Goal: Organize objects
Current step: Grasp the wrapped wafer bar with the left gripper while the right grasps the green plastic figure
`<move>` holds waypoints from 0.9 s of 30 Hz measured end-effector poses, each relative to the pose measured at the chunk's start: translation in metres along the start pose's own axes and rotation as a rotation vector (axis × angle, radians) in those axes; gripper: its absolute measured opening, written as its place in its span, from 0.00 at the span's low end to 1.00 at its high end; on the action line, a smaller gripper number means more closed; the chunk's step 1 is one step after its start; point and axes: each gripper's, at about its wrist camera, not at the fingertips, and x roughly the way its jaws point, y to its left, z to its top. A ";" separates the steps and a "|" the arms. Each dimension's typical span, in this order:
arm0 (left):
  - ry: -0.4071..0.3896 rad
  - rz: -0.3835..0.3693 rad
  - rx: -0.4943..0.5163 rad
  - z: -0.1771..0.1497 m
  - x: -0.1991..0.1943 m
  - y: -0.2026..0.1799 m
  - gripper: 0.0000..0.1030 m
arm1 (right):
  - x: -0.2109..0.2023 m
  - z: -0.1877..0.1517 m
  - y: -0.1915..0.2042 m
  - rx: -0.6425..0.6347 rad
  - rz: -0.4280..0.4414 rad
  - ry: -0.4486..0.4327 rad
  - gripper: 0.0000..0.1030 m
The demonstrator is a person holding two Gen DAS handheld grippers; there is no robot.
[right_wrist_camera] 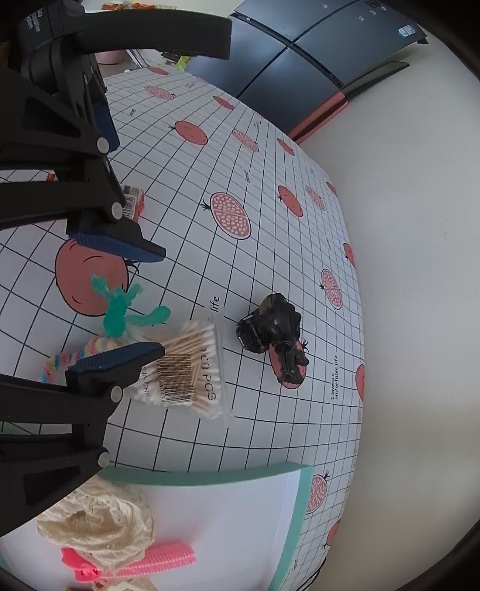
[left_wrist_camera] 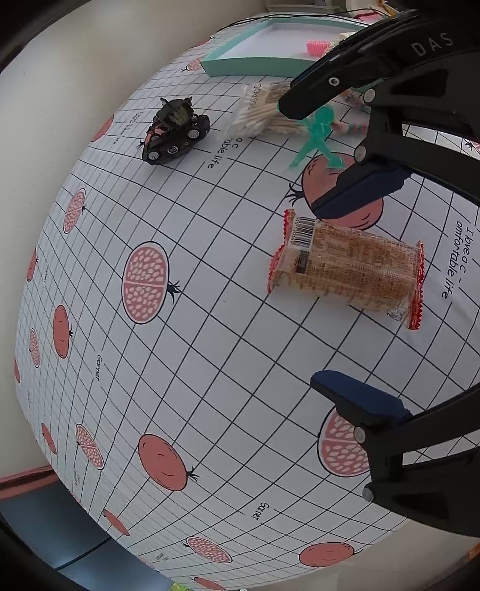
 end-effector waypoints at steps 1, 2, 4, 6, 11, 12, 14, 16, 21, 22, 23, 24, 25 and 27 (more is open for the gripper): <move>0.001 -0.001 0.001 0.000 0.001 0.000 0.82 | 0.001 0.000 -0.001 0.005 -0.002 0.000 0.46; 0.004 -0.002 0.004 0.000 0.001 -0.001 0.81 | 0.002 0.001 -0.001 0.013 -0.002 0.000 0.45; 0.008 -0.004 0.009 -0.001 0.002 -0.003 0.79 | 0.005 0.001 -0.002 0.023 0.001 -0.001 0.44; 0.010 -0.002 0.014 -0.002 0.002 -0.004 0.79 | 0.007 0.001 0.000 0.020 -0.004 0.003 0.41; 0.022 -0.007 0.017 -0.001 0.006 -0.004 0.79 | 0.012 0.002 0.002 0.016 -0.016 0.007 0.36; 0.023 -0.007 0.018 -0.001 0.007 -0.004 0.78 | 0.013 0.002 0.002 0.016 -0.019 0.009 0.34; 0.025 -0.016 0.019 -0.001 0.007 -0.005 0.72 | 0.015 0.001 0.002 0.015 -0.026 0.013 0.33; 0.024 -0.019 0.021 -0.001 0.006 -0.006 0.70 | 0.017 0.001 0.002 0.016 -0.030 0.016 0.32; 0.038 -0.022 0.025 -0.001 0.010 -0.007 0.67 | 0.019 0.001 0.005 0.010 -0.043 0.019 0.24; 0.039 -0.024 0.025 -0.001 0.010 -0.007 0.64 | 0.019 0.001 0.005 0.012 -0.050 0.018 0.22; 0.039 -0.023 0.025 -0.001 0.010 -0.007 0.63 | 0.019 0.001 0.004 0.016 -0.056 0.018 0.19; 0.038 -0.022 0.026 -0.001 0.010 -0.007 0.62 | 0.019 0.001 0.003 0.019 -0.056 0.019 0.17; 0.039 -0.022 0.026 -0.001 0.010 -0.006 0.61 | 0.020 0.001 0.002 0.024 -0.057 0.020 0.16; 0.045 -0.026 0.025 0.000 0.011 -0.005 0.59 | 0.020 0.001 -0.001 0.030 -0.061 0.023 0.13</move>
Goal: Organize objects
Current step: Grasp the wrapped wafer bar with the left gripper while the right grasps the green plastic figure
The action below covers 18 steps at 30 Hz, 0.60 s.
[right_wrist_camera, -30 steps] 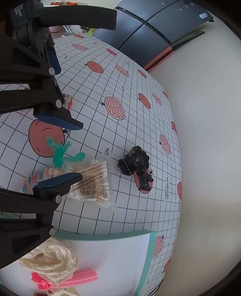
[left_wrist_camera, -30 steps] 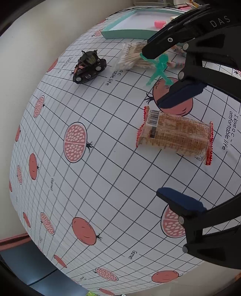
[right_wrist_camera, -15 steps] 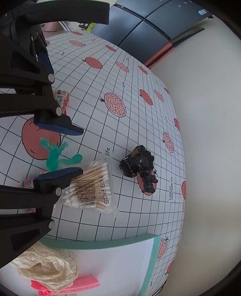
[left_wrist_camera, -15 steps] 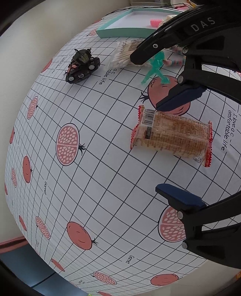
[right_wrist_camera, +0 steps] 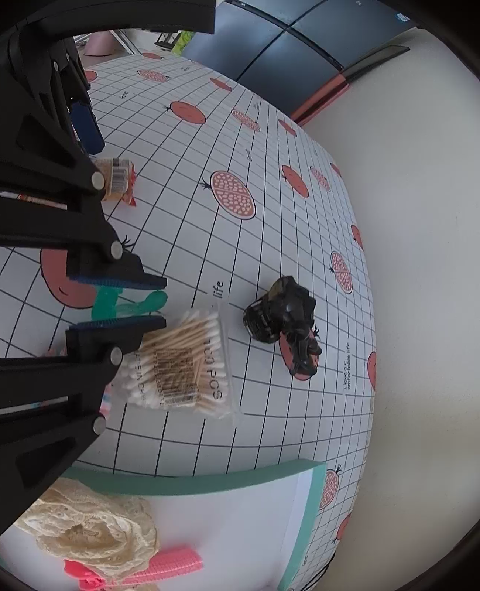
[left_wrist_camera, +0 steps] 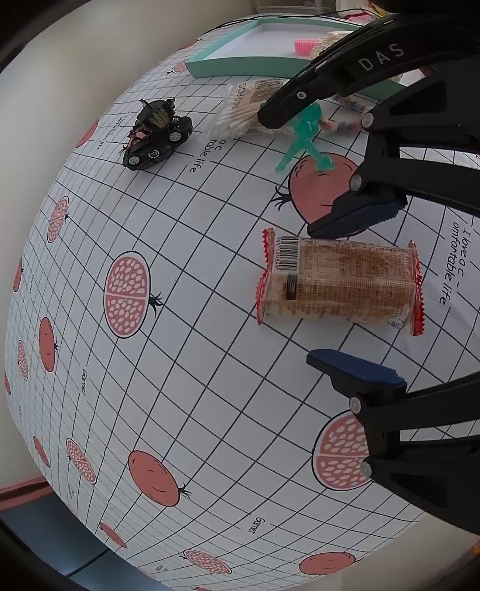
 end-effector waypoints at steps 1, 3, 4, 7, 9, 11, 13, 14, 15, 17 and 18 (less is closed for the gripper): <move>0.002 0.000 0.000 0.000 0.001 -0.001 0.55 | 0.000 0.000 -0.001 0.004 0.002 0.003 0.13; 0.006 0.000 0.004 0.001 0.002 -0.002 0.51 | 0.000 0.000 -0.003 0.011 0.003 0.001 0.12; 0.007 0.001 0.007 0.001 0.003 -0.003 0.50 | -0.001 0.000 -0.003 0.011 0.004 0.001 0.11; 0.009 -0.004 0.009 0.001 0.003 -0.002 0.43 | -0.001 0.000 -0.002 0.004 0.004 0.000 0.11; 0.007 -0.006 0.011 0.000 0.002 -0.003 0.41 | -0.001 0.000 -0.002 0.004 0.006 -0.001 0.11; 0.005 -0.010 0.015 0.001 0.002 -0.002 0.39 | -0.003 0.000 -0.002 0.004 0.008 -0.003 0.11; 0.004 -0.016 0.015 0.002 0.002 -0.001 0.38 | -0.004 0.000 -0.002 0.004 0.009 -0.006 0.11; 0.001 -0.018 0.013 0.003 0.002 -0.001 0.38 | -0.004 0.000 -0.002 0.005 0.009 -0.007 0.11; -0.004 -0.018 0.009 0.003 0.001 0.000 0.38 | -0.005 0.000 -0.002 0.006 0.011 -0.009 0.11; -0.016 -0.020 0.004 0.004 -0.002 0.002 0.37 | -0.007 0.000 -0.003 0.010 0.016 -0.013 0.11; -0.021 -0.021 0.003 0.001 -0.004 0.002 0.37 | -0.008 0.000 -0.004 0.011 0.019 -0.015 0.11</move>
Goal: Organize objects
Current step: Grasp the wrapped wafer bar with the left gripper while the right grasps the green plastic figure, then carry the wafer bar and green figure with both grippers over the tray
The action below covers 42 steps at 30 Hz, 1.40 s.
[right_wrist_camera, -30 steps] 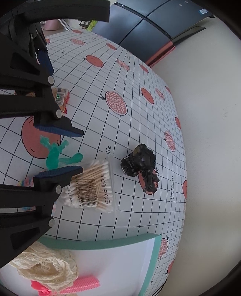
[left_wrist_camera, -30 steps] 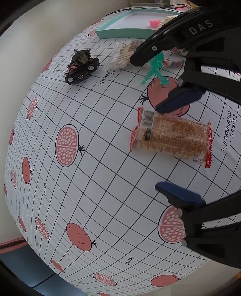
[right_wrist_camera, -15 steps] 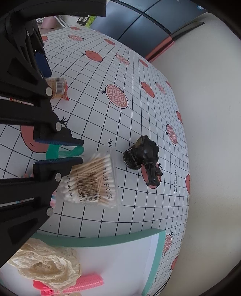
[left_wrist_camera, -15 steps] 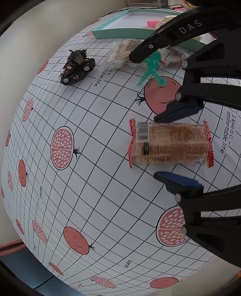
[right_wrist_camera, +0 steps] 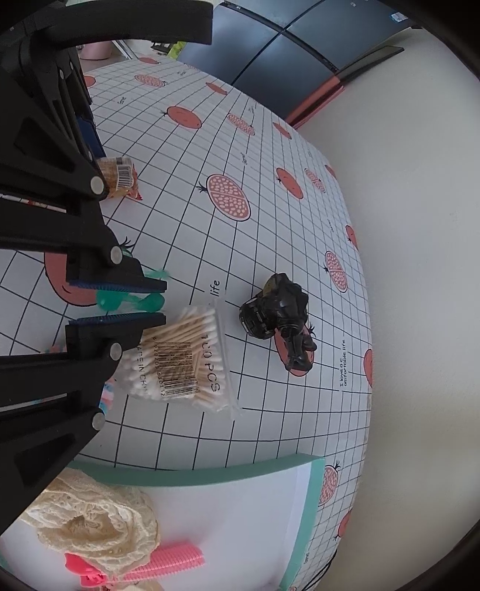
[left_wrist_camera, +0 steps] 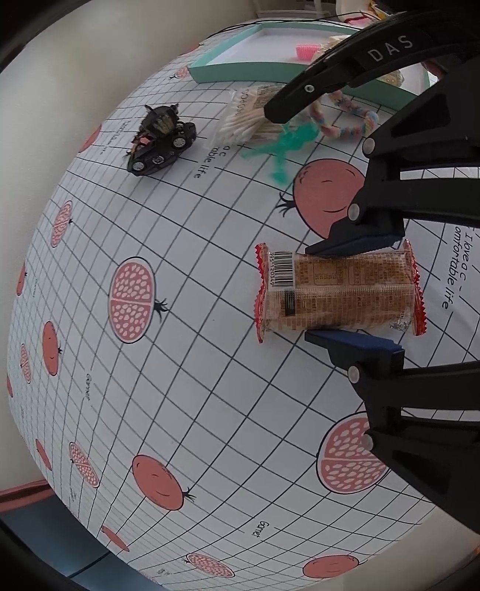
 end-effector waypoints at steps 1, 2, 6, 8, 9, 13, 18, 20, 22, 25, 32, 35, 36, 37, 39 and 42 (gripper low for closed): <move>-0.008 -0.001 0.001 0.000 -0.001 0.001 0.37 | -0.001 0.000 0.000 -0.001 0.003 -0.002 0.11; -0.020 0.001 0.001 0.000 -0.004 0.000 0.37 | -0.003 0.001 0.000 -0.005 0.002 -0.006 0.11; -0.074 0.012 -0.003 0.000 -0.013 -0.003 0.37 | -0.011 0.001 -0.002 -0.006 0.011 -0.024 0.11; -0.105 0.017 -0.006 0.001 -0.018 -0.003 0.37 | -0.016 0.002 -0.004 -0.001 0.020 -0.037 0.11; -0.115 0.019 -0.007 0.001 -0.020 -0.003 0.37 | -0.018 0.003 -0.004 0.003 0.024 -0.042 0.11; -0.163 0.020 0.000 0.001 -0.031 -0.005 0.37 | -0.029 0.005 -0.008 0.013 0.048 -0.063 0.11; -0.194 0.014 0.014 0.001 -0.039 -0.016 0.37 | -0.042 0.006 -0.016 0.014 0.051 -0.087 0.11; -0.220 0.020 0.031 -0.001 -0.043 -0.024 0.37 | -0.048 0.006 -0.021 0.021 0.053 -0.094 0.11; -0.245 0.005 0.054 -0.003 -0.047 -0.033 0.37 | -0.055 0.007 -0.030 0.037 0.058 -0.107 0.11; -0.281 -0.025 0.099 -0.007 -0.055 -0.048 0.37 | -0.067 0.008 -0.045 0.063 0.057 -0.127 0.11; -0.333 -0.078 0.205 -0.024 -0.069 -0.090 0.37 | -0.092 0.008 -0.085 0.125 0.029 -0.161 0.11; -0.347 -0.107 0.246 -0.032 -0.075 -0.108 0.37 | -0.103 0.006 -0.103 0.152 0.009 -0.178 0.11; -0.352 -0.117 0.262 -0.036 -0.076 -0.115 0.37 | -0.108 0.005 -0.111 0.165 -0.002 -0.186 0.11; -0.356 -0.125 0.277 -0.039 -0.077 -0.121 0.37 | -0.111 0.004 -0.115 0.172 -0.009 -0.190 0.11; -0.362 -0.145 0.313 -0.047 -0.080 -0.135 0.37 | -0.118 0.002 -0.129 0.195 -0.026 -0.202 0.11; -0.366 -0.168 0.357 -0.057 -0.082 -0.153 0.37 | -0.128 -0.001 -0.150 0.231 -0.049 -0.218 0.11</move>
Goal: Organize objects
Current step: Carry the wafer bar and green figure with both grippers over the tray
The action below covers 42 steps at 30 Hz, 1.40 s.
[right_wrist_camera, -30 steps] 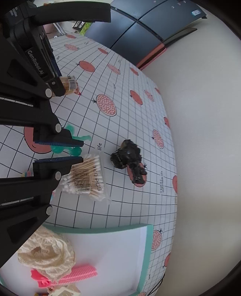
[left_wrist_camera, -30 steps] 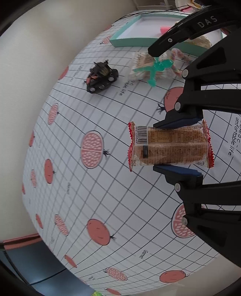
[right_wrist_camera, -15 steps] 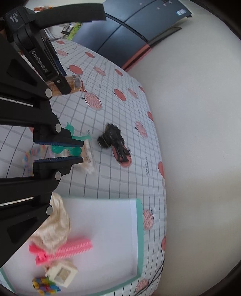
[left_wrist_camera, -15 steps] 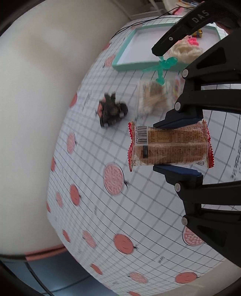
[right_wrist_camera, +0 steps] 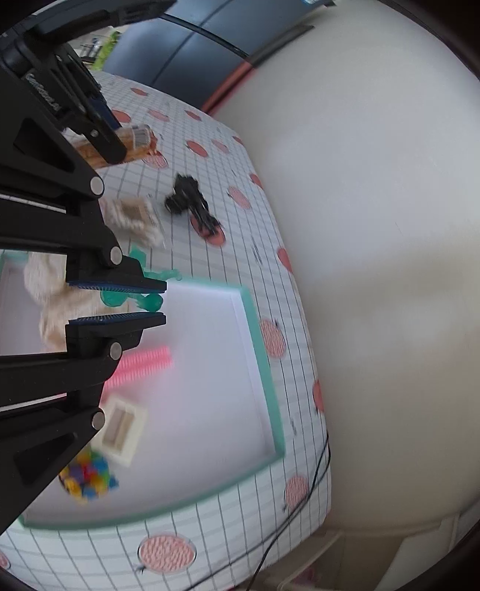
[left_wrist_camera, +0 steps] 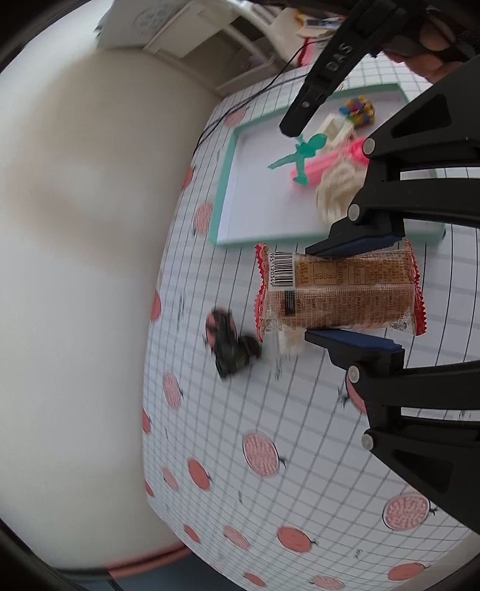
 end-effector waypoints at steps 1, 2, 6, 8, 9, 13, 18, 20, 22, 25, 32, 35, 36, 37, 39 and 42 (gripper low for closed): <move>0.001 -0.011 0.010 -0.001 0.000 -0.006 0.37 | -0.002 0.001 -0.007 0.012 -0.006 -0.004 0.11; 0.003 -0.021 0.021 -0.002 0.000 -0.013 0.37 | -0.005 0.002 -0.014 0.024 -0.016 -0.009 0.11; 0.023 -0.066 0.037 -0.008 0.003 -0.033 0.37 | -0.015 0.003 -0.036 0.049 -0.054 -0.025 0.11; 0.037 -0.088 0.041 -0.011 0.006 -0.044 0.37 | -0.021 0.003 -0.048 0.062 -0.070 -0.032 0.11; 0.040 -0.093 0.046 -0.012 0.006 -0.048 0.37 | -0.023 0.003 -0.055 0.071 -0.078 -0.035 0.11; 0.055 -0.112 0.077 -0.018 0.011 -0.070 0.37 | -0.030 0.002 -0.078 0.108 -0.114 -0.049 0.11; 0.072 -0.130 0.122 -0.025 0.021 -0.091 0.37 | -0.034 0.001 -0.104 0.160 -0.152 -0.062 0.11; 0.088 -0.130 0.134 -0.028 0.026 -0.097 0.37 | -0.034 0.001 -0.111 0.178 -0.170 -0.064 0.11; 0.114 -0.133 0.146 -0.031 0.031 -0.101 0.38 | -0.031 0.000 -0.117 0.190 -0.181 -0.053 0.11; 0.142 -0.132 0.164 -0.037 0.037 -0.106 0.38 | -0.028 -0.001 -0.121 0.200 -0.199 -0.042 0.11; 0.183 -0.120 0.148 -0.040 0.051 -0.103 0.38 | -0.019 -0.004 -0.121 0.200 -0.237 -0.012 0.11; 0.195 -0.122 0.139 -0.040 0.056 -0.102 0.38 | -0.015 -0.005 -0.119 0.196 -0.242 0.002 0.11; 0.194 -0.122 0.139 -0.041 0.056 -0.102 0.38 | -0.013 -0.006 -0.118 0.191 -0.249 0.011 0.11; 0.192 -0.121 0.142 -0.041 0.057 -0.103 0.38 | -0.011 -0.006 -0.118 0.188 -0.252 0.017 0.11; 0.185 -0.122 0.149 -0.040 0.058 -0.103 0.38 | -0.009 -0.008 -0.117 0.185 -0.264 0.028 0.11; 0.185 -0.113 0.161 -0.041 0.060 -0.105 0.38 | -0.006 -0.009 -0.118 0.194 -0.260 0.043 0.11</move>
